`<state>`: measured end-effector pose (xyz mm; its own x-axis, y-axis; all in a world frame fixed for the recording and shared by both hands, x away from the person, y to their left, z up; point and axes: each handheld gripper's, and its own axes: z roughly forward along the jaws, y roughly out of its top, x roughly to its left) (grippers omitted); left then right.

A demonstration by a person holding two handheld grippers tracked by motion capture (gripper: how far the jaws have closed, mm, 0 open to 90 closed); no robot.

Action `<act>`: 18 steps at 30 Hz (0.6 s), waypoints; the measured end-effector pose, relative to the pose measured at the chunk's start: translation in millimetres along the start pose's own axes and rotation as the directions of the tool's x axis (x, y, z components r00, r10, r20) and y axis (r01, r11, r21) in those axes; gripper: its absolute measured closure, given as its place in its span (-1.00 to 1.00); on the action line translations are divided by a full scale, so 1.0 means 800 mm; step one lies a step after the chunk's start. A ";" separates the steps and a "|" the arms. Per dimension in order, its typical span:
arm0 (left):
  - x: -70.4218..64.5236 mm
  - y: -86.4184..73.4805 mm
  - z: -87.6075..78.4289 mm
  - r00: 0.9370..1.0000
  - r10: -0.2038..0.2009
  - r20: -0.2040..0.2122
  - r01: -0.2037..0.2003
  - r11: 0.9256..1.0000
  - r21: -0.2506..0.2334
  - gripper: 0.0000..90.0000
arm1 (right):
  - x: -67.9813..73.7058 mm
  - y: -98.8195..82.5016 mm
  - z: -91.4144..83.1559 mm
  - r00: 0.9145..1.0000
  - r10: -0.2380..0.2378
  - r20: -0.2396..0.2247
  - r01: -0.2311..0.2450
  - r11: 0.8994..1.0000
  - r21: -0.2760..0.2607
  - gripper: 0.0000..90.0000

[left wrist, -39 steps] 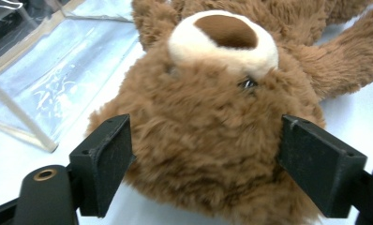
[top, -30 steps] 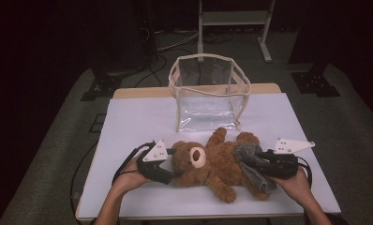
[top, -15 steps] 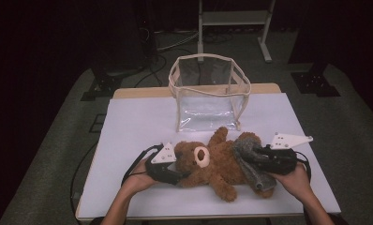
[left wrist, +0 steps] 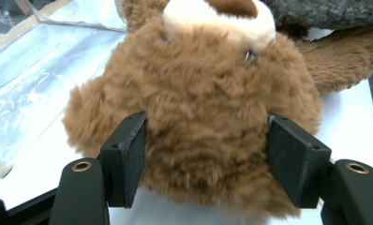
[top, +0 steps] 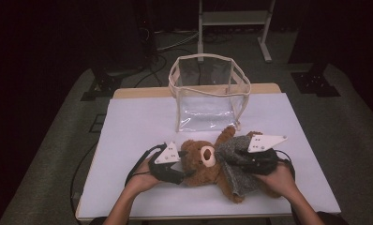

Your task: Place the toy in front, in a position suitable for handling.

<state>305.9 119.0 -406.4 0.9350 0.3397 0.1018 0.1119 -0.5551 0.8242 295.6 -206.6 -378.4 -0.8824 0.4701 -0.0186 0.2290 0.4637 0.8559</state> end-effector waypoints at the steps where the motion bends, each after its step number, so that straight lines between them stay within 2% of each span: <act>1: 0.001 -0.001 -0.003 1.000 -0.007 -0.004 0.007 1.000 -0.001 -0.24 | 0.000 -0.002 -0.004 1.000 0.006 0.005 -0.006 1.000 -0.001 0.51; 3: 0.003 -0.003 -0.004 1.000 -0.028 0.003 0.028 1.000 -0.013 -0.22 | 0.000 -0.006 -0.009 1.000 0.013 0.009 -0.013 1.000 -0.012 0.51; 6: 0.000 -0.003 0.003 1.000 -0.017 0.011 0.017 1.000 0.001 -0.15 | 0.001 -0.005 -0.008 1.000 0.014 0.011 -0.014 1.000 -0.012 0.51; 7: -0.003 -0.003 0.010 1.000 -0.004 0.001 0.004 1.000 0.012 -0.14 | 0.002 -0.002 -0.005 1.000 0.015 0.003 -0.015 1.000 -0.008 0.51; 12: -0.002 -0.002 0.012 1.000 -0.016 0.006 0.016 1.000 -0.001 -0.10 | 0.008 0.009 0.001 1.000 0.006 -0.022 -0.007 1.000 -0.022 0.51; 13: -0.004 0.000 0.014 1.000 -0.021 0.011 0.021 1.000 -0.001 -0.11 | 0.014 0.016 0.007 0.999 -0.003 -0.050 0.002 0.999 -0.032 0.51; 14: -0.004 0.000 0.014 1.000 -0.021 0.011 0.021 1.000 -0.001 -0.11 | 0.014 0.016 0.007 0.999 -0.003 -0.050 0.002 0.999 -0.032 0.51; 15: -0.006 0.001 0.015 1.000 -0.006 0.006 0.006 1.000 0.010 -0.11 | 0.022 0.022 0.015 0.997 -0.025 -0.066 0.023 0.999 -0.031 0.50; 18: -0.004 0.000 0.014 1.000 -0.008 0.009 0.008 1.000 0.014 -0.12 | 0.027 0.022 0.021 0.997 -0.042 -0.060 0.041 0.999 -0.019 0.50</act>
<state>306.7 109.9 -413.0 0.9372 0.3370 0.0904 0.1238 -0.5634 0.8168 287.9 -175.5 -372.2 -0.9144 0.4042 -0.0230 0.1852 0.4680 0.8641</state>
